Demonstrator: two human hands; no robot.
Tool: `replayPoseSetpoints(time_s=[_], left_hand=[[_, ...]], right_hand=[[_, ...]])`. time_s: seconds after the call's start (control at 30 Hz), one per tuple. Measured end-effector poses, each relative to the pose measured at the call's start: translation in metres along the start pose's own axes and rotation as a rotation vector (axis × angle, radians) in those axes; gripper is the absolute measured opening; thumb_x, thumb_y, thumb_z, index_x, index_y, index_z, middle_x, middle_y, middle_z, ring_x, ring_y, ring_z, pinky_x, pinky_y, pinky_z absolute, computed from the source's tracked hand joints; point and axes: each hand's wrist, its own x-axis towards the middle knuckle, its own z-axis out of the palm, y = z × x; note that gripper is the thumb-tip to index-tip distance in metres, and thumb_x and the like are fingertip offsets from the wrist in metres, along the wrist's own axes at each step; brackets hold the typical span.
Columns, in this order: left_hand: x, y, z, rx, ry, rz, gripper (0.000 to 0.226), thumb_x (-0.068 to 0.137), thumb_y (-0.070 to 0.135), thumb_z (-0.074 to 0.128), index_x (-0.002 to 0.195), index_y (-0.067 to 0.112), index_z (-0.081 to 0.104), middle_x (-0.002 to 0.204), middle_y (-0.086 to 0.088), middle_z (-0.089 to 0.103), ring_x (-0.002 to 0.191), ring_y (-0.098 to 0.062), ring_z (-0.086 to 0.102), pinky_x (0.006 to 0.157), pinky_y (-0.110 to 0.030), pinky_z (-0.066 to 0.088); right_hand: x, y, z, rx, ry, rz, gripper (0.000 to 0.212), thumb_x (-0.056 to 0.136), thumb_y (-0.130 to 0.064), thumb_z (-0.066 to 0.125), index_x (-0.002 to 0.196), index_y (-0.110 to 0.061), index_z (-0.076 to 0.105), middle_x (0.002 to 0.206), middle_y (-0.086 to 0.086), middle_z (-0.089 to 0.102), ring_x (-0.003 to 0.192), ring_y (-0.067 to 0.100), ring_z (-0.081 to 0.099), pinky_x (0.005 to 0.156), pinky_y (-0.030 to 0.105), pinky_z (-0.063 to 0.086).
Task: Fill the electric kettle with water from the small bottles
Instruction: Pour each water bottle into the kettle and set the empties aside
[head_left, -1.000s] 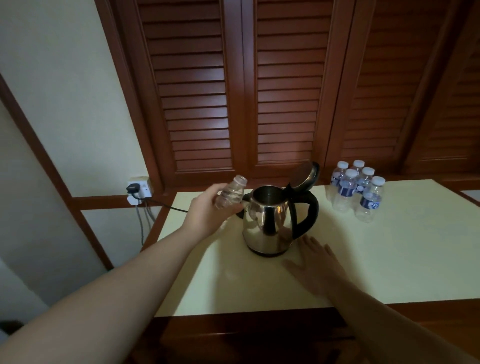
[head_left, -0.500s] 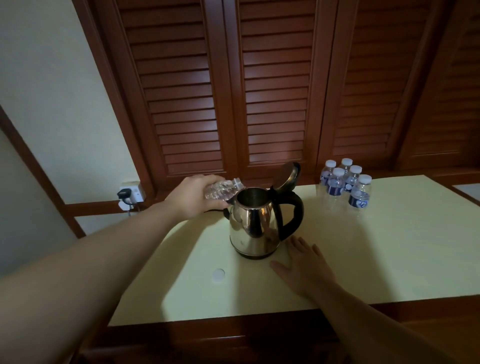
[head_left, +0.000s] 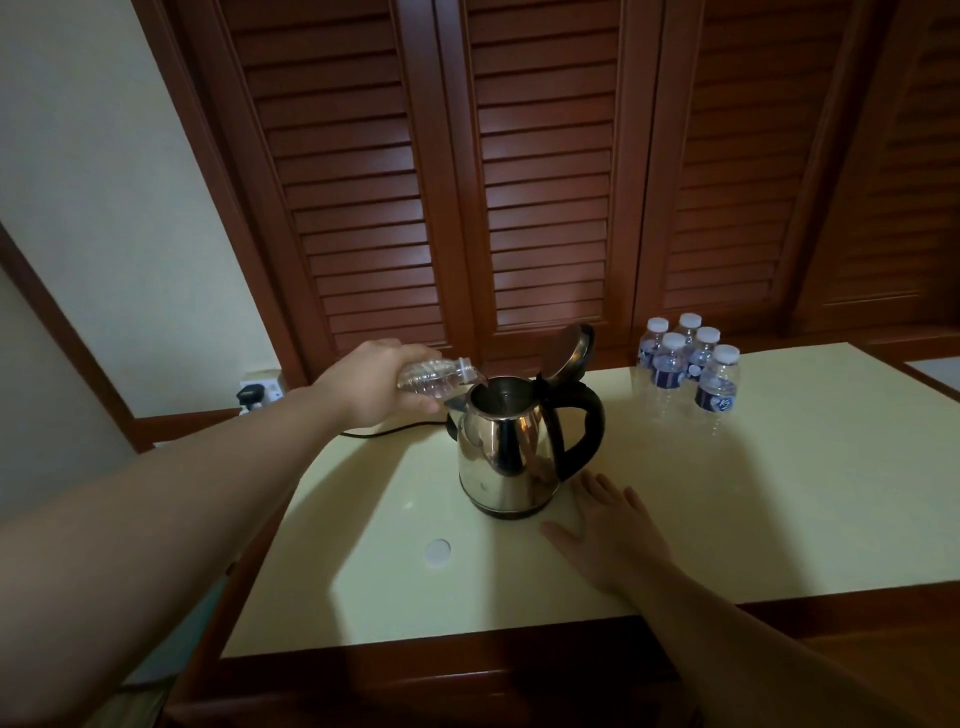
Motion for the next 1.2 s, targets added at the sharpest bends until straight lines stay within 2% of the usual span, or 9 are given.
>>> replayPoseSetpoints(time_s=[0.17,0.37,0.57,0.73,0.9,0.97,1.07,1.2], left_hand=[[0.002,-0.002,-0.006,0.026,-0.014,-0.003,0.078,0.081,0.061,0.079,0.149,0.035,0.051,0.137,-0.004,0.060,0.128,-0.027,0.055,0.107,-0.046,0.048],[0.004,0.001,-0.008,0.067,-0.046,0.018,0.076,0.080,0.060,0.080,0.147,0.036,0.052,0.128,-0.002,0.060,0.118,-0.025,0.059,0.102,-0.045,0.051],[0.007,0.004,-0.012,0.097,-0.059,0.030,0.077,0.080,0.060,0.080,0.147,0.037,0.052,0.115,0.006,0.053,0.113,-0.024,0.059,0.097,-0.039,0.050],[0.008,0.003,-0.012,0.126,-0.059,0.063,0.076,0.081,0.058,0.080,0.148,0.036,0.052,0.112,0.008,0.051,0.112,-0.023,0.059,0.094,-0.034,0.047],[0.007,0.005,-0.014,0.142,-0.061,0.068,0.076,0.083,0.055,0.080,0.150,0.033,0.052,0.125,-0.001,0.058,0.118,-0.024,0.057,0.096,-0.034,0.045],[0.008,0.005,-0.015,0.153,-0.064,0.064,0.077,0.082,0.058,0.080,0.149,0.035,0.052,0.122,0.001,0.057,0.117,-0.024,0.058,0.097,-0.035,0.048],[0.008,0.006,-0.017,0.170,-0.074,0.038,0.078,0.080,0.061,0.079,0.149,0.037,0.050,0.125,0.000,0.059,0.115,-0.026,0.060,0.099,-0.044,0.052],[0.008,0.009,-0.020,0.180,-0.081,0.026,0.078,0.081,0.059,0.079,0.150,0.036,0.050,0.127,-0.002,0.058,0.115,-0.026,0.059,0.098,-0.045,0.053]], right_hand=[[0.000,0.000,0.000,0.009,0.001,-0.003,0.092,0.096,-0.077,0.030,0.165,-0.018,0.016,0.174,0.002,0.013,0.160,0.017,0.004,0.130,0.044,0.005],[0.002,0.001,0.002,0.003,-0.004,0.005,0.092,0.095,-0.077,0.029,0.165,-0.018,0.016,0.174,0.001,0.012,0.160,0.017,0.004,0.130,0.043,0.004],[0.003,0.002,0.003,0.002,0.005,0.005,0.093,0.095,-0.077,0.030,0.165,-0.018,0.018,0.174,0.002,0.014,0.160,0.018,0.006,0.129,0.043,0.006],[0.002,0.002,0.002,-0.001,0.006,-0.002,0.092,0.096,-0.077,0.030,0.165,-0.018,0.018,0.173,0.001,0.014,0.160,0.018,0.006,0.130,0.043,0.006],[0.001,0.001,0.001,0.007,0.000,-0.003,0.092,0.096,-0.077,0.031,0.165,-0.018,0.017,0.174,0.002,0.013,0.160,0.018,0.005,0.130,0.044,0.005],[0.001,0.001,0.000,0.013,-0.003,-0.005,0.091,0.096,-0.076,0.031,0.165,-0.018,0.018,0.174,0.002,0.013,0.160,0.018,0.005,0.130,0.044,0.005],[0.000,0.001,-0.001,0.013,0.001,-0.003,0.091,0.095,-0.076,0.031,0.165,-0.019,0.018,0.174,0.001,0.014,0.160,0.017,0.006,0.130,0.044,0.006],[-0.001,0.000,-0.003,0.020,-0.007,-0.001,0.090,0.097,-0.075,0.033,0.165,-0.018,0.016,0.174,0.001,0.013,0.160,0.017,0.005,0.130,0.042,0.004]])
